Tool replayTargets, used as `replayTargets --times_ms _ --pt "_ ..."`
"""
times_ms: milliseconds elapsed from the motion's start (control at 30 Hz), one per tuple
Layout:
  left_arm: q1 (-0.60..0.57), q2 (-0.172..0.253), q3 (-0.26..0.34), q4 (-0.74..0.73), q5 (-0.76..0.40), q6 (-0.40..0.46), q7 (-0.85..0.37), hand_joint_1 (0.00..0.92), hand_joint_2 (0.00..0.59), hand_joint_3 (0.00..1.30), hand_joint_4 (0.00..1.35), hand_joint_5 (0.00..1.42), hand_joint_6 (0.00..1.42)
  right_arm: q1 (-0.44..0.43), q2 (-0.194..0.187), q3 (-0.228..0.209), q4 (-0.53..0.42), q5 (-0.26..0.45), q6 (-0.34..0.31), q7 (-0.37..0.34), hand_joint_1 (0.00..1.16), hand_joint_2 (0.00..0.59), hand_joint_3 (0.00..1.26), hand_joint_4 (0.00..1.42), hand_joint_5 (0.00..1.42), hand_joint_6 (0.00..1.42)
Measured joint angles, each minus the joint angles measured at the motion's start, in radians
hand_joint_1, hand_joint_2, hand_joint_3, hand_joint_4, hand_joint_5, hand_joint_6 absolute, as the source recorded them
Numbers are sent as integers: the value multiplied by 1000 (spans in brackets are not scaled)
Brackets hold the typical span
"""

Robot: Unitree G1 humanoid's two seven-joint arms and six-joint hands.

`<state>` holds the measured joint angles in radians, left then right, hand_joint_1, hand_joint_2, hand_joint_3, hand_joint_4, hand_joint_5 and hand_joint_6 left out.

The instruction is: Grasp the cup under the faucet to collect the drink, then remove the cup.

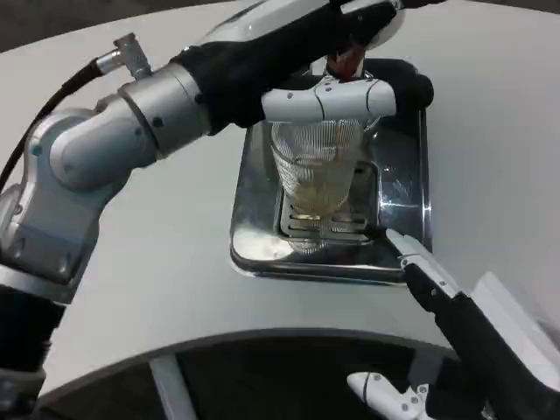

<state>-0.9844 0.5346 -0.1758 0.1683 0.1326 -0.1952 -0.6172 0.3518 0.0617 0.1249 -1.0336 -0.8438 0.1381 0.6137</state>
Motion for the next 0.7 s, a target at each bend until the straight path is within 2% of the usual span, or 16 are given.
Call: replayTargets --times_ms 67,167,333,467,700 --pt "-1 2 0 2 0 -1 0 0 85 68 0 0 62 -14 -5 44 3 -23 49 -38 623 305 15 12 53 144" --pt "-3 4 0 6 0 -1 0 0 85 67 0 0 61 -90 -8 87 28 -35 111 -114 641 287 6 24 50 143" --pt "-6 4 -2 8 0 -5 -1 0 84 67 0 0 67 -153 -8 141 106 -33 152 -234 646 285 5 24 50 138" --pt "-7 4 -3 11 0 -9 -1 0 86 67 0 0 70 -196 -8 155 184 -23 167 -349 647 284 5 24 47 133" --pt "-14 4 -4 23 0 -17 -1 0 91 66 0 0 74 -283 -10 164 313 20 178 -484 652 263 11 40 66 129"
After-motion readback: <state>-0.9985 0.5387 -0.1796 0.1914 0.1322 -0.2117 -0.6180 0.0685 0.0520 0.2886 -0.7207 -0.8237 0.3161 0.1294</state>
